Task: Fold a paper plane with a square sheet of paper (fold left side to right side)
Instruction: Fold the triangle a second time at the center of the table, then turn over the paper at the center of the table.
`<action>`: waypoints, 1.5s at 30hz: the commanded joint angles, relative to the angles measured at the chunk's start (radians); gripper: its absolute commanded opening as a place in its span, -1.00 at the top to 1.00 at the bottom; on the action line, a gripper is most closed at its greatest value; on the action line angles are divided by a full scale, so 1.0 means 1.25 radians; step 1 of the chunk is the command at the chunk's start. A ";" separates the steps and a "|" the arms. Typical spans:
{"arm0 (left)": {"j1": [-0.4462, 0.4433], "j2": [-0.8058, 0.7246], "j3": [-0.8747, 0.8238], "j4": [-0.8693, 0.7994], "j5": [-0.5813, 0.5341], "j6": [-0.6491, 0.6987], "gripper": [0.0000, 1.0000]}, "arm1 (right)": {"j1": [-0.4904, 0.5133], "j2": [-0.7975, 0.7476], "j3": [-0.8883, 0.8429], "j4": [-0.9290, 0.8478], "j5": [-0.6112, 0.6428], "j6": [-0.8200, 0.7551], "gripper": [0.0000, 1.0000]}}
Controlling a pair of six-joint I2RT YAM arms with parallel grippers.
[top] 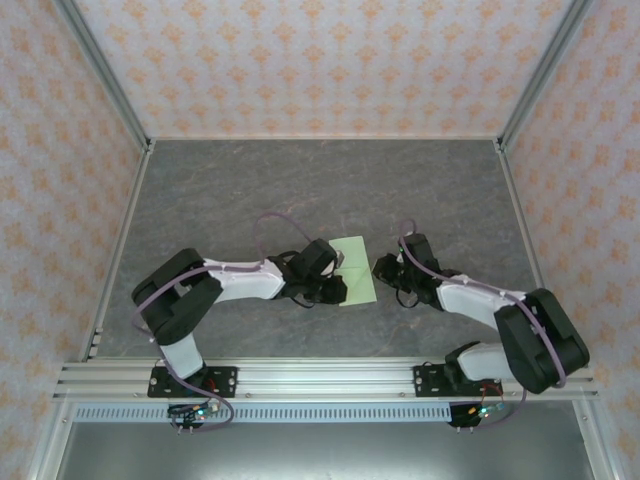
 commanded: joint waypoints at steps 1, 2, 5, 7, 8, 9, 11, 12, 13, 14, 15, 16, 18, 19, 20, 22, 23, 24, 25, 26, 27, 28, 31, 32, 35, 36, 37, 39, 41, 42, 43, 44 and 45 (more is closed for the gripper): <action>0.006 -0.099 0.038 -0.075 -0.009 0.038 0.44 | -0.003 -0.051 -0.023 0.009 -0.005 0.002 0.51; 0.011 -0.118 0.039 -0.083 -0.012 0.040 0.36 | -0.003 -0.058 -0.032 0.032 -0.030 0.012 0.43; 0.031 -0.173 0.033 -0.116 -0.048 0.051 0.13 | -0.003 -0.061 -0.046 0.085 -0.089 0.043 0.26; 0.050 -0.189 0.015 -0.110 -0.050 0.051 -0.02 | -0.004 -0.056 -0.053 0.107 -0.112 0.060 0.20; 0.059 -0.188 0.003 -0.097 -0.040 0.050 -0.06 | -0.003 -0.054 -0.054 0.109 -0.115 0.063 0.19; 0.068 -0.182 -0.005 -0.074 -0.023 0.047 -0.10 | -0.004 -0.056 -0.055 0.109 -0.117 0.067 0.17; 0.076 -0.156 -0.001 -0.040 0.012 0.050 -0.17 | -0.003 -0.061 -0.059 0.110 -0.123 0.073 0.14; 0.075 -0.135 0.008 -0.027 0.029 0.055 -0.20 | -0.002 -0.065 -0.060 0.110 -0.124 0.075 0.12; 0.076 -0.118 0.017 -0.013 0.048 0.060 -0.23 | -0.001 -0.070 -0.061 0.107 -0.126 0.079 0.09; 0.076 -0.096 0.027 -0.001 0.059 0.061 -0.25 | 0.001 -0.075 -0.063 0.104 -0.128 0.082 0.07; 0.076 -0.077 0.038 0.009 0.065 0.063 -0.27 | 0.002 -0.081 -0.064 0.099 -0.130 0.083 0.03; 0.076 -0.058 0.049 0.014 0.066 0.066 -0.28 | 0.003 -0.086 -0.064 0.092 -0.130 0.084 0.00; 0.076 -0.015 0.076 0.005 0.064 0.077 -0.28 | 0.007 -0.089 -0.066 0.075 -0.131 0.084 -0.05; 0.076 0.002 0.089 -0.004 0.059 0.079 -0.26 | 0.007 -0.089 -0.067 0.066 -0.131 0.085 -0.08; 0.075 0.018 0.099 -0.009 0.051 0.082 -0.21 | 0.008 -0.089 -0.068 0.057 -0.132 0.085 -0.12; 0.076 0.037 0.108 -0.011 0.034 0.082 -0.05 | 0.007 -0.089 -0.068 0.047 -0.142 0.086 -0.17; 0.076 0.041 0.107 -0.007 0.026 0.079 0.06 | 0.007 -0.089 -0.066 0.048 -0.149 0.088 -0.19; 0.076 0.042 0.104 -0.001 0.022 0.077 0.20 | 0.008 -0.089 -0.066 0.050 -0.157 0.090 -0.21; 0.076 0.038 0.097 0.008 0.017 0.073 0.35 | 0.008 -0.089 -0.065 0.054 -0.163 0.090 -0.22; 0.076 0.033 0.090 0.014 0.010 0.072 0.48 | 0.009 -0.088 -0.063 0.058 -0.166 0.093 -0.23; 0.076 0.024 0.082 0.014 -0.001 0.071 0.59 | 0.009 -0.082 -0.061 0.063 -0.171 0.094 -0.24; 0.076 0.015 0.075 0.010 -0.012 0.071 0.67 | 0.012 -0.076 -0.057 0.069 -0.174 0.095 -0.24; 0.076 -0.013 0.055 0.003 -0.030 0.072 0.74 | 0.022 -0.045 -0.043 0.089 -0.183 0.098 -0.25; 0.076 -0.021 0.050 0.002 -0.035 0.073 0.74 | 0.026 -0.033 -0.037 0.094 -0.187 0.100 -0.25; 0.077 -0.038 0.039 -0.001 -0.043 0.072 0.74 | 0.042 0.009 -0.020 0.113 -0.187 0.102 -0.25; 0.077 -0.041 0.037 -0.004 -0.046 0.071 0.74 | 0.046 0.023 -0.016 0.119 -0.185 0.104 -0.25; 0.076 -0.043 0.036 -0.005 -0.047 0.071 0.74 | 0.049 0.033 -0.012 0.126 -0.184 0.105 -0.24; 0.077 -0.043 0.036 -0.006 -0.045 0.071 0.74 | 0.056 0.054 -0.007 0.145 -0.182 0.111 -0.24; 0.076 -0.041 0.036 -0.006 -0.044 0.071 0.74 | 0.064 0.066 -0.001 0.160 -0.185 0.111 -0.21; 0.076 -0.040 0.035 -0.009 -0.047 0.071 0.74 | 0.068 0.072 0.005 0.163 -0.186 0.109 -0.17; 0.077 -0.041 0.036 -0.010 -0.050 0.073 0.73 | 0.070 0.076 0.010 0.166 -0.186 0.107 -0.10; 0.077 -0.041 0.036 -0.012 -0.052 0.073 0.72 | 0.071 0.081 0.014 0.166 -0.186 0.105 -0.07; 0.076 -0.042 0.035 -0.014 -0.055 0.074 0.71 | 0.073 0.086 0.018 0.169 -0.184 0.103 -0.02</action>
